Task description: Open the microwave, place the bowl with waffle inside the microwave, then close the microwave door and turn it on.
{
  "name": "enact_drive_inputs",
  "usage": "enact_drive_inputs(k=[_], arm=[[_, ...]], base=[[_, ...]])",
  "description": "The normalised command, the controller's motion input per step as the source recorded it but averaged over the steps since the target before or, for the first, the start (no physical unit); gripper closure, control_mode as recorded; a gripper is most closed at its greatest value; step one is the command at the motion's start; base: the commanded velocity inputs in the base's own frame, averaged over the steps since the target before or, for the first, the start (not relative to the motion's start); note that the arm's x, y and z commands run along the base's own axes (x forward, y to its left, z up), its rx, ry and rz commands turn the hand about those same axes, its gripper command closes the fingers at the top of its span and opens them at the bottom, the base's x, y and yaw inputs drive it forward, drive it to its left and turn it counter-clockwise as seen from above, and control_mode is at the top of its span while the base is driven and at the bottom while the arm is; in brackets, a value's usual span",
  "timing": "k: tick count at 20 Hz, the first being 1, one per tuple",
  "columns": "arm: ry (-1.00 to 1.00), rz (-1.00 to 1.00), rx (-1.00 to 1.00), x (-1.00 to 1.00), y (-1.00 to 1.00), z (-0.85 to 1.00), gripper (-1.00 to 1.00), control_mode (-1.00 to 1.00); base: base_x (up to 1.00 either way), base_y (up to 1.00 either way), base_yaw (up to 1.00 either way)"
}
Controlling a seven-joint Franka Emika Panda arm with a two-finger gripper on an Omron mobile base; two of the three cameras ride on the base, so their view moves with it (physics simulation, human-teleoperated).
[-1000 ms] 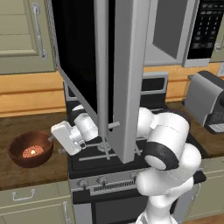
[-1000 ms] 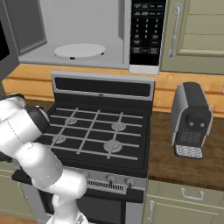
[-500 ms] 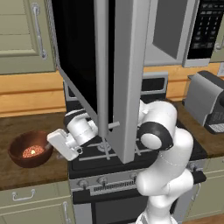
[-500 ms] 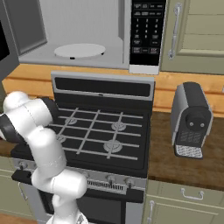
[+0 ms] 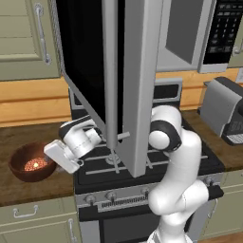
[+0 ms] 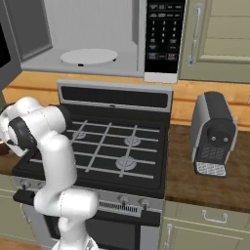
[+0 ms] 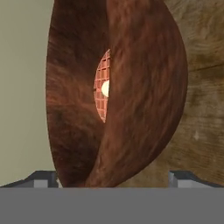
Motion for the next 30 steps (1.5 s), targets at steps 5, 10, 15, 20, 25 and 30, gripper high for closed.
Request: enact_drive_inputs(k=[5, 10, 15, 20, 25, 30], arm=[[0.06, 0.00, 0.00, 0.25, 0.00, -0.37, 1.00, -1.00], [0.22, 0.00, 0.00, 0.14, 0.00, -0.25, 1.00, -1.00], [0.07, 0.00, 0.00, 0.00, -0.32, -0.05, 1.00, -1.00], [0.00, -0.03, 0.00, -0.13, -0.97, 0.23, 1.00, -1.00], [0.00, -0.08, 0.00, -0.09, -1.00, 0.61, 1.00, -1.00], [0.00, -0.11, 0.00, -0.26, -1.00, 0.73, 1.00, -1.00]], base=[[0.00, 0.00, 0.00], [0.00, 0.00, 0.00], [0.00, 0.00, 0.00], [0.00, 0.00, 0.00], [0.00, 0.00, 0.00], [0.00, 0.00, 0.00]])
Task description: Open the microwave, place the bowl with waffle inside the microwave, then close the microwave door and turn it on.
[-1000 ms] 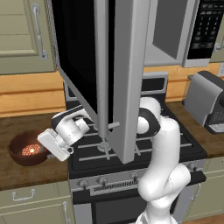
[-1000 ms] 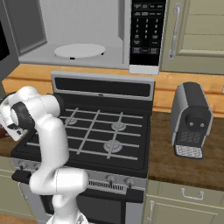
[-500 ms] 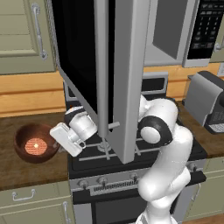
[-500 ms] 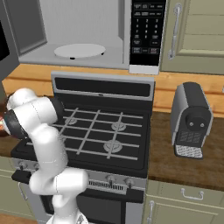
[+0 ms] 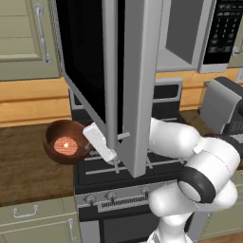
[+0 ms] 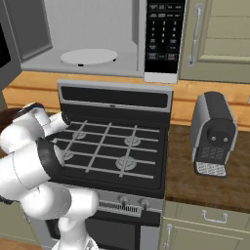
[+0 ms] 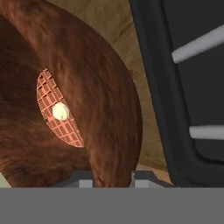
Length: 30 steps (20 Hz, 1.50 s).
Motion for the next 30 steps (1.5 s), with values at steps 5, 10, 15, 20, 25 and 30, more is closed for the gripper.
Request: enact_drive_inputs(k=[5, 10, 15, 20, 25, 30], arm=[[0.00, -0.14, -0.01, -0.46, -1.00, 0.44, 1.00, -1.00], [0.00, -0.13, -0.01, -0.56, -1.00, 0.74, 1.00, -1.00], [0.00, -0.14, 0.00, -0.57, -0.96, 0.99, 1.00, -1.00], [0.00, -0.17, 0.00, -0.15, -0.77, 1.00, 1.00, -1.00], [-0.03, -0.19, 0.00, 0.03, -0.65, 1.00, 1.00, -1.00], [-0.02, -0.19, 0.00, 0.52, -0.47, 1.00, 1.00, -1.00]], base=[[0.00, 0.00, 0.00], [0.00, 0.00, 0.00], [0.00, 0.00, 0.00], [0.00, 0.00, 0.00], [0.00, 0.00, 0.00], [0.00, 0.00, 0.00]])
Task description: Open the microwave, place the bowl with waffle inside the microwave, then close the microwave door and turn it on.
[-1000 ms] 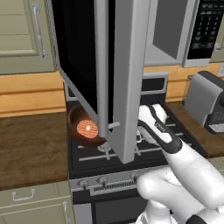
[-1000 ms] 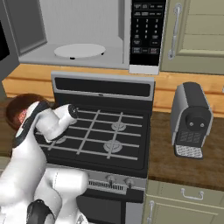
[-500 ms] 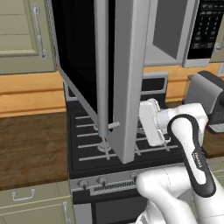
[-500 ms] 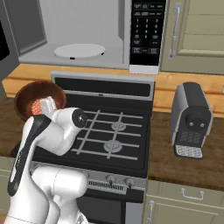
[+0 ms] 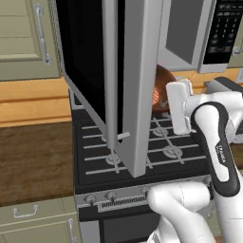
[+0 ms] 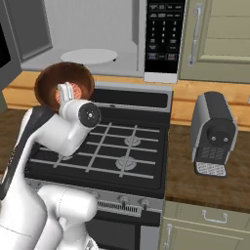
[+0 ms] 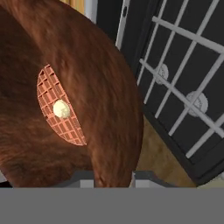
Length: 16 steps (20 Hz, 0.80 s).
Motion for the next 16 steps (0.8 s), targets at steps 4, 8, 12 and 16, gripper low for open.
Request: enact_drive_inputs(k=[4, 8, 12, 16], arm=[[0.00, -0.26, 0.00, 0.95, -0.14, 1.00, 1.00, -1.00], [0.04, -0.27, 0.00, 1.00, 0.00, 1.00, 1.00, -1.00], [0.18, -0.15, 0.00, 1.00, 0.00, 0.65, 1.00, -1.00], [0.16, -0.08, 0.00, 1.00, 0.00, 0.41, 1.00, -1.00]], base=[[0.00, 0.00, 0.00], [0.00, 0.00, 0.00], [0.00, 0.00, 0.00], [0.00, 0.00, 0.00]])
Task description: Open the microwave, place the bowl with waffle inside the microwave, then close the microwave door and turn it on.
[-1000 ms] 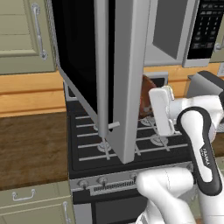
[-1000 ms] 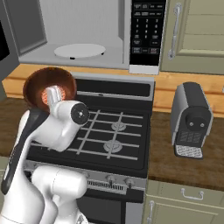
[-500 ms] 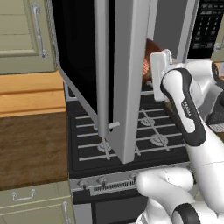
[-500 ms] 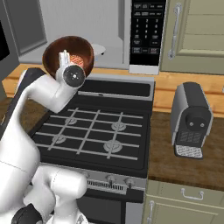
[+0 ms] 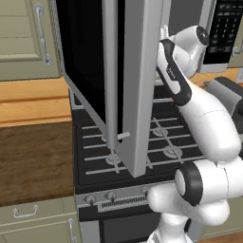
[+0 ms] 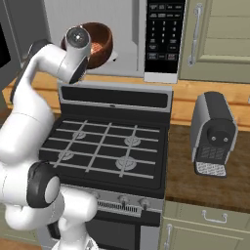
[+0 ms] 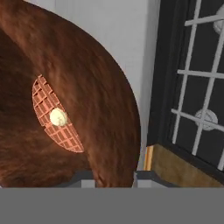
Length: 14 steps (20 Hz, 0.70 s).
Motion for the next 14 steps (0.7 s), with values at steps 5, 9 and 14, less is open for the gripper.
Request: enact_drive_inputs(k=[5, 9, 14], arm=[[0.09, -0.01, 0.00, 0.99, 0.00, 0.16, 1.00, -1.00], [0.00, 0.00, 0.00, 0.59, 0.01, -0.10, 1.00, -1.00], [-0.07, 0.00, -0.01, 0.04, 0.24, -0.58, -1.00, -1.00]], base=[[0.00, 0.00, 0.00], [0.00, 0.00, 0.00], [0.00, 0.00, 0.00]])
